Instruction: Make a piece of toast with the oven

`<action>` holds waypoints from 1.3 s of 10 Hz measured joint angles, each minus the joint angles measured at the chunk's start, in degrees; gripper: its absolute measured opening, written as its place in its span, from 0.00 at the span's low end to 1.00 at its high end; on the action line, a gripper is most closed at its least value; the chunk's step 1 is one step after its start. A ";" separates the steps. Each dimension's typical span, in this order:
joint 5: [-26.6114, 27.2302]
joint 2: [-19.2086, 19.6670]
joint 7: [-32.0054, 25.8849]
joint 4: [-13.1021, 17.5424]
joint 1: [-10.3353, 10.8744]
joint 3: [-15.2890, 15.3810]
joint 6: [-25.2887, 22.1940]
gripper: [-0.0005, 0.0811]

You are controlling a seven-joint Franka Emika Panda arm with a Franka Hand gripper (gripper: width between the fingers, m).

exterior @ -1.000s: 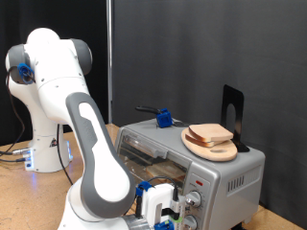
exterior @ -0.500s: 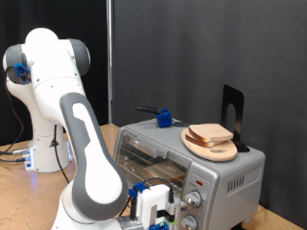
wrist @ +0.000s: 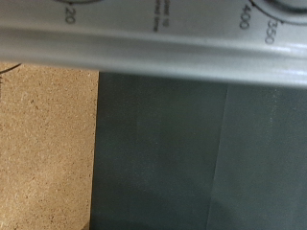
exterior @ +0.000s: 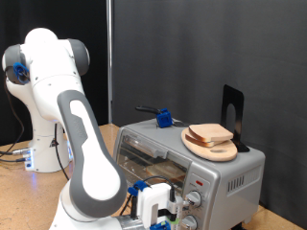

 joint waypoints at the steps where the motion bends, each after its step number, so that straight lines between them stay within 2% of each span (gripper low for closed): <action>1: -0.02 0.14 0.43 0.33 0.18 0.00 0.14 0.99; 11: -0.37 2.12 0.76 1.68 0.86 -0.05 1.29 0.97; 12: -0.37 2.12 0.80 1.68 0.94 -0.05 1.29 0.76; 13: -0.37 2.12 0.81 1.68 0.95 -0.04 1.29 0.76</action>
